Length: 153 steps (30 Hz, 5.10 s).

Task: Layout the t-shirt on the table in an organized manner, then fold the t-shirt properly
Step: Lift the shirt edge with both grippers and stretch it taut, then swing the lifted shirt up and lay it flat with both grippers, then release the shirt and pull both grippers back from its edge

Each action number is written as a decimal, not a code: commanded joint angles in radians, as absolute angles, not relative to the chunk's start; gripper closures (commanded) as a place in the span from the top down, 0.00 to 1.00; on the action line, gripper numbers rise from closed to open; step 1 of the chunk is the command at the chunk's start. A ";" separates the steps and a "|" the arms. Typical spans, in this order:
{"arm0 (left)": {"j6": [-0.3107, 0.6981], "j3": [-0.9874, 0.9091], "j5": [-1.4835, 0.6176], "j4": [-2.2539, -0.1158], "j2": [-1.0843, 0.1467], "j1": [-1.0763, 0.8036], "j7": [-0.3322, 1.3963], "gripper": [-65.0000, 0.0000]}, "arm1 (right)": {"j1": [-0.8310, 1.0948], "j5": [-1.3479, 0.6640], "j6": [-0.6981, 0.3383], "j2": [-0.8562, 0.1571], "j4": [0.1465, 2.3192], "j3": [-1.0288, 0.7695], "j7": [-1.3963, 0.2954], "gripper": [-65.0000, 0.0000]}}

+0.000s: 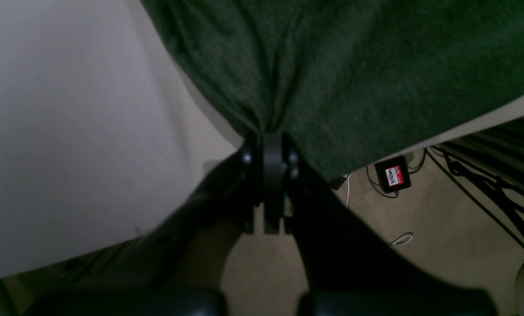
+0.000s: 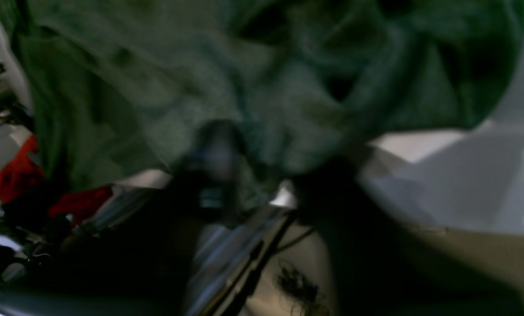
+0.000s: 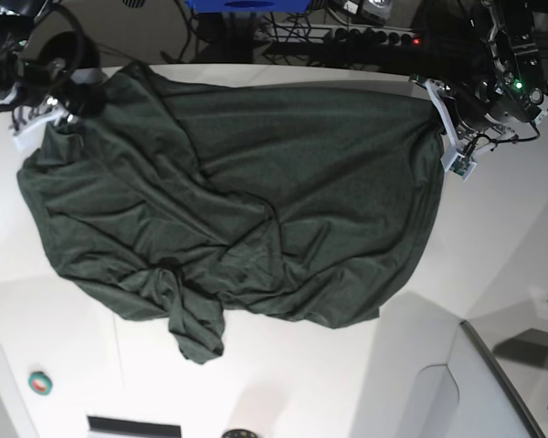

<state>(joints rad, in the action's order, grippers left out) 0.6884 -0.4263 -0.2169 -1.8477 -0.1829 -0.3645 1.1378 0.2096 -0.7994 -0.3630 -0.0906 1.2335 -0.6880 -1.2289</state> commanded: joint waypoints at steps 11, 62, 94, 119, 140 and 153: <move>0.688 -0.395 -0.225 -1.888 -0.246 -0.328 1.132 0.00 | 0.145 -0.776 -0.351 -0.113 1.468 -0.693 -1.392 0.01; 0.545 0.038 -0.018 -1.406 -0.217 1.098 1.328 0.00 | -1.095 -0.809 -0.148 -0.526 1.198 -0.248 -1.317 0.00; 0.545 -0.177 -0.018 -1.693 -0.328 -0.173 1.058 0.00 | 0.166 -0.951 -0.148 -0.357 1.218 -0.292 -0.874 0.00; 0.541 -0.177 -0.018 -1.678 -0.326 -0.229 1.044 0.00 | 0.300 -0.952 -0.145 -0.289 1.372 -0.476 -0.891 0.40; 0.542 -0.366 -0.018 -1.756 -0.321 -0.260 1.093 0.53 | -0.031 -0.947 -0.151 -0.378 1.193 -0.501 -0.881 0.01; 0.544 -0.421 -0.028 -1.758 -0.317 -0.280 1.089 0.24 | -0.130 -0.947 -0.147 -0.381 1.003 -0.157 -0.654 0.00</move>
<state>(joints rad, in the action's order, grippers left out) 0.5499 -0.4091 -0.0402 -1.7409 -0.2996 -0.2836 1.0904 -0.1127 -0.9352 -0.1398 -0.3607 0.9894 -0.1528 -0.6689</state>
